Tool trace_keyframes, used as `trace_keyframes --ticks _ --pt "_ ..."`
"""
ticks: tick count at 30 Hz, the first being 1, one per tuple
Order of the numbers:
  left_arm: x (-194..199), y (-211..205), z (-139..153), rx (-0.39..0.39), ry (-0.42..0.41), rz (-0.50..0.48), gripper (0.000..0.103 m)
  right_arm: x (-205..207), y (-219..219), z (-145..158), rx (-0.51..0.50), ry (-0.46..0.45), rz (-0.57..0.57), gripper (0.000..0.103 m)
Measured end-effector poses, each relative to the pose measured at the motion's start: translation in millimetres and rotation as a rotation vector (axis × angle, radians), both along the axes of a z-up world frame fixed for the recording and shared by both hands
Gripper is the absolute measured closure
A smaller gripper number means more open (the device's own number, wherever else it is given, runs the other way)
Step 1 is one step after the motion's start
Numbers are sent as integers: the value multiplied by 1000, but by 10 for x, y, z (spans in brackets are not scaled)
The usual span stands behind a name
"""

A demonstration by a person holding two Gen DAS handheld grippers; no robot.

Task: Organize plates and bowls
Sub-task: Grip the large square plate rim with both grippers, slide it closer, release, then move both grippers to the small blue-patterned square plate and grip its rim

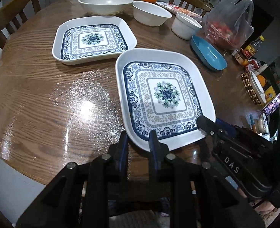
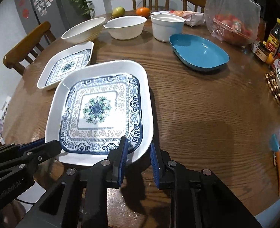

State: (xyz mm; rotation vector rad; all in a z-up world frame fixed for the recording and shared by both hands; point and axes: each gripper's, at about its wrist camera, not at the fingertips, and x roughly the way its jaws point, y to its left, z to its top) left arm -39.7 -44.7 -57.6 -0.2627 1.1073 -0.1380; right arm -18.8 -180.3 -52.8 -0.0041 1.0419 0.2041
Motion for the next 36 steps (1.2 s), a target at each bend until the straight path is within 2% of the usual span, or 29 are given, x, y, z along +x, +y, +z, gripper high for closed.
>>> trace_keyframes --ticks 3,4,5,6,7,10,12,16,18,20,23,30,36 --pt "-24 9 60 30 -38 11 80 14 32 20 -29 -24 8 73" --pt "-47 9 97 47 -58 17 79 5 44 47 -49 -50 7 67" --pt "-65 15 152 65 -88 23 75 -1 52 81 -59 -71 7 57" --pt "-69 31 182 70 -103 25 72 -3 58 119 -56 -88 10 52" --pt "-70 52 229 74 -122 30 64 2 59 160 -38 -98 15 46" --pt "-54 167 335 67 -167 64 52 60 50 283 33 -120 27 37" --pt "-32 247 400 73 -194 91 49 104 66 369 52 -142 26 36" --pt "66 443 499 75 -224 153 35 232 124 541 119 -168 54 34" --pt "113 536 535 65 -226 179 35 312 169 638 140 -186 72 33" --pt "156 638 573 57 -231 207 34 389 211 725 166 -204 81 22" --pt "230 763 622 61 -231 238 33 552 281 821 220 -207 92 16" --pt "503 1034 639 29 -200 292 29 1018 578 906 313 -155 163 16" --pt "778 1214 487 5 -130 328 29 1447 844 688 344 -46 184 16"
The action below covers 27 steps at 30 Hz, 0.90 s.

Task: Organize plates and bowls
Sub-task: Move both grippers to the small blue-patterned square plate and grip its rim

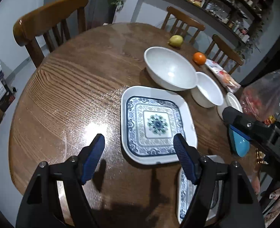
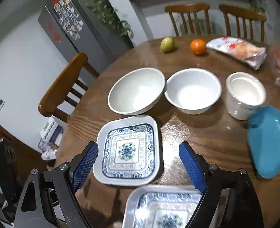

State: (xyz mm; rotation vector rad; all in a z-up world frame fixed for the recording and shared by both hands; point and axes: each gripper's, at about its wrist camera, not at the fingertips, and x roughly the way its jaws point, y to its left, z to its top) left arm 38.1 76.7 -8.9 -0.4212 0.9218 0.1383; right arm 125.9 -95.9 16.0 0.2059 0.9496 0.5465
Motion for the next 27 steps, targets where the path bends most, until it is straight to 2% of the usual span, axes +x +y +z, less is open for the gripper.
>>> trace_keyframes --ticks 6,10,13,16,19,21,23,24,25,27 --pt "180 106 -231 -26 75 6 30 189 145 -251 -34 51 9 18" --pt "208 156 -308 -45 102 3 32 259 158 -392 -49 90 4 28" --pt "214 198 -344 -63 109 3 32 306 122 -496 -32 122 5 40" --pt "218 204 -360 -46 108 4 39 359 104 -582 -42 151 -12 52" --pt "192 219 -359 -44 101 5 44 366 116 -638 -42 166 -3 56" --pt "178 222 -356 -37 98 5 50 371 135 -673 -40 174 3 60" --pt "164 236 -361 -39 95 5 66 368 156 -713 -51 176 6 71" --pt "198 231 -372 -41 94 2 70 369 166 -734 -58 179 3 74" --pt "192 234 -377 -45 93 -1 79 371 169 -754 -61 182 2 77" --pt "247 201 -391 -50 94 -8 85 365 183 -771 -54 184 6 81"
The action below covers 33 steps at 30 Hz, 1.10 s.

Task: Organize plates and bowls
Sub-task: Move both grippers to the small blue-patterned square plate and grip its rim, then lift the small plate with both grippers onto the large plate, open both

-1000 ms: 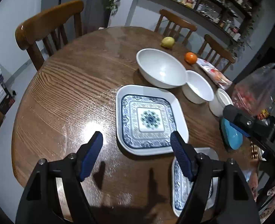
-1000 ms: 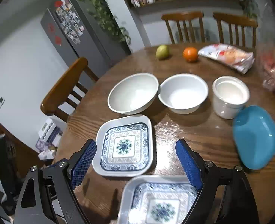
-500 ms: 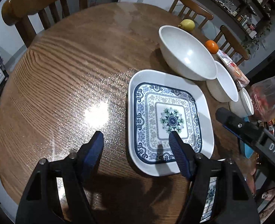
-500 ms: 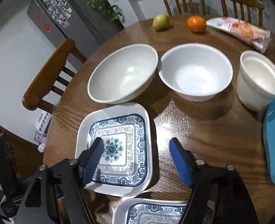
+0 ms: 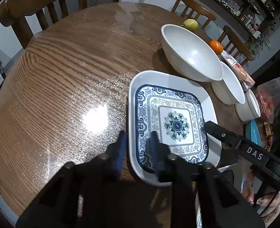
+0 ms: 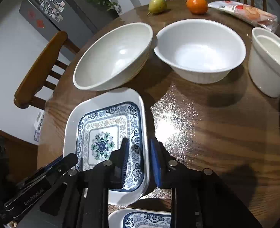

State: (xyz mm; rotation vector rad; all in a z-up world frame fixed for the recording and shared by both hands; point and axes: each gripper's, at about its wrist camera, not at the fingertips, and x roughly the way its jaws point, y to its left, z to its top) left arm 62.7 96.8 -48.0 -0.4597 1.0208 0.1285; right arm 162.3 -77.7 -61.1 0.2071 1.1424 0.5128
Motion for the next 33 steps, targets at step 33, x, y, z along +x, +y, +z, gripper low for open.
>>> trace_keyframes --ticks 33 --pt "-404 -628 536 100 -132 -104 83 -712 -456 655 -36 -289 -114 82"
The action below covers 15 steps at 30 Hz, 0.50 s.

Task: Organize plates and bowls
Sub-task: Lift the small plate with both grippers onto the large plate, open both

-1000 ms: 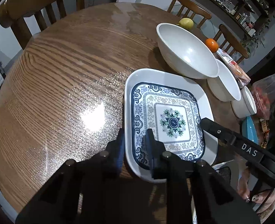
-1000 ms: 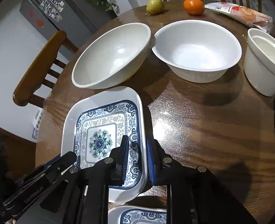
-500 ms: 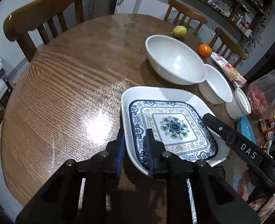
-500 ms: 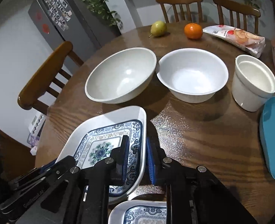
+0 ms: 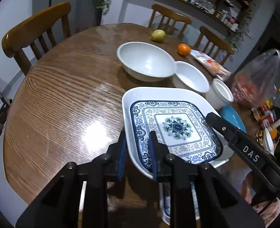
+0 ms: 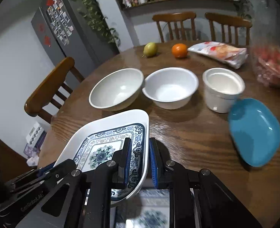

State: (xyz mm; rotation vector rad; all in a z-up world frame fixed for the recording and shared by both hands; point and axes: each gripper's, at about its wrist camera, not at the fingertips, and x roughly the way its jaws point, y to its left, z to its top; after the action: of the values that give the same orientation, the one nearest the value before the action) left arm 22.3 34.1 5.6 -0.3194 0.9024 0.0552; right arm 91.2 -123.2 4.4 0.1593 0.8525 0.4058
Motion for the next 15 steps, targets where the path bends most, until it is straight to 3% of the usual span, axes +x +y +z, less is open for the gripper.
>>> trace_keyframes --ticks 15 --pt "-310 -631 -141 23 34 -164 82 -560 -645 -23 -47 -24 -100 82"
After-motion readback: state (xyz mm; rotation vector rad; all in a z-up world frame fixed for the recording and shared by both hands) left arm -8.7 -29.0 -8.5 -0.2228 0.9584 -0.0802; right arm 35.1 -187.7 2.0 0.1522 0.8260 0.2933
